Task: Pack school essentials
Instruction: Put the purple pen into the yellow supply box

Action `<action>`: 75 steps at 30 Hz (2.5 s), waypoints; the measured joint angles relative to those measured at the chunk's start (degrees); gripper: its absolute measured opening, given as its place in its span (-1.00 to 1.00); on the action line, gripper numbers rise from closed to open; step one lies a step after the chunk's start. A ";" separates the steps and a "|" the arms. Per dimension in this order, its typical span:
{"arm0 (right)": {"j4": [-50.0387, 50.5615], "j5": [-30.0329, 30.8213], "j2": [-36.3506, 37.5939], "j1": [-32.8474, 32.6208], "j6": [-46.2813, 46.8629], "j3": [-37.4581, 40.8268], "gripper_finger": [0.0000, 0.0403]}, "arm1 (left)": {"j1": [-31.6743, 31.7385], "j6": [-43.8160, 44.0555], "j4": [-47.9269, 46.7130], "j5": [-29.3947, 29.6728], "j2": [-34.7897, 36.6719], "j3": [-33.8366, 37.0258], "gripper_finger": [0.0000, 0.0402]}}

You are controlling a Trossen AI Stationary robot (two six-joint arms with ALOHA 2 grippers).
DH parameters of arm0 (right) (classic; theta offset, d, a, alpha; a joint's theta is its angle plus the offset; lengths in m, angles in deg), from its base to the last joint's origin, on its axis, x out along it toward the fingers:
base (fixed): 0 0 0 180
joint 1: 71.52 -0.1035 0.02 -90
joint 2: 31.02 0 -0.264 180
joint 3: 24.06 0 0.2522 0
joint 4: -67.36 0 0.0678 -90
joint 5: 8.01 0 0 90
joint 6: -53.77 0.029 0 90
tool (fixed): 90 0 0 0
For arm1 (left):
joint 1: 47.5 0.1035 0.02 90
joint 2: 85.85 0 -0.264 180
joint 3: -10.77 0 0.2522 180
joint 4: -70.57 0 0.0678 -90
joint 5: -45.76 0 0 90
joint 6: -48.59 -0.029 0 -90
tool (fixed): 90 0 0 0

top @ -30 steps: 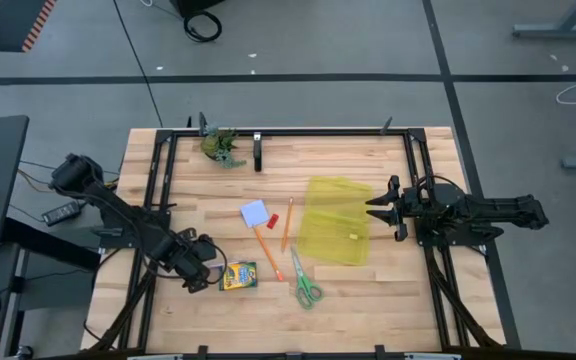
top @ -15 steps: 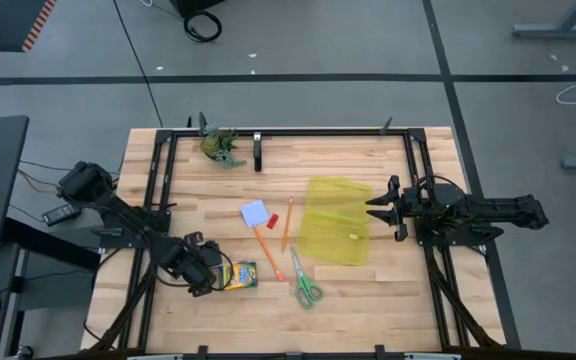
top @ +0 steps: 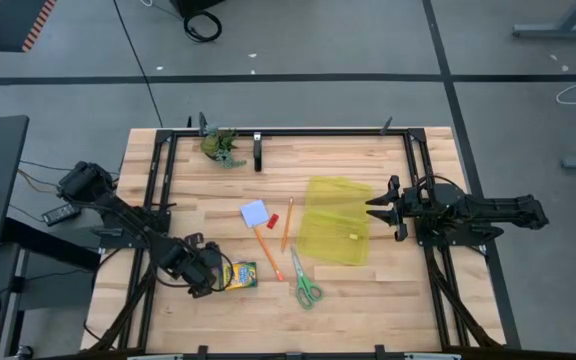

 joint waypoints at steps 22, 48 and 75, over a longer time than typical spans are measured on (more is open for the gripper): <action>0.00 0.00 0.01 0.00 0.00 0.00 -0.35 | 0.11 -1.94 0.39 -1.16 -0.13 0.02 -0.84; 0.00 0.00 -0.01 0.00 0.00 0.00 -0.35 | 0.09 -1.26 -1.23 -2.33 0.00 0.04 -0.74; 0.00 0.00 0.00 0.00 0.00 0.00 -0.35 | 0.04 -2.97 -1.48 -2.55 0.05 0.07 -0.74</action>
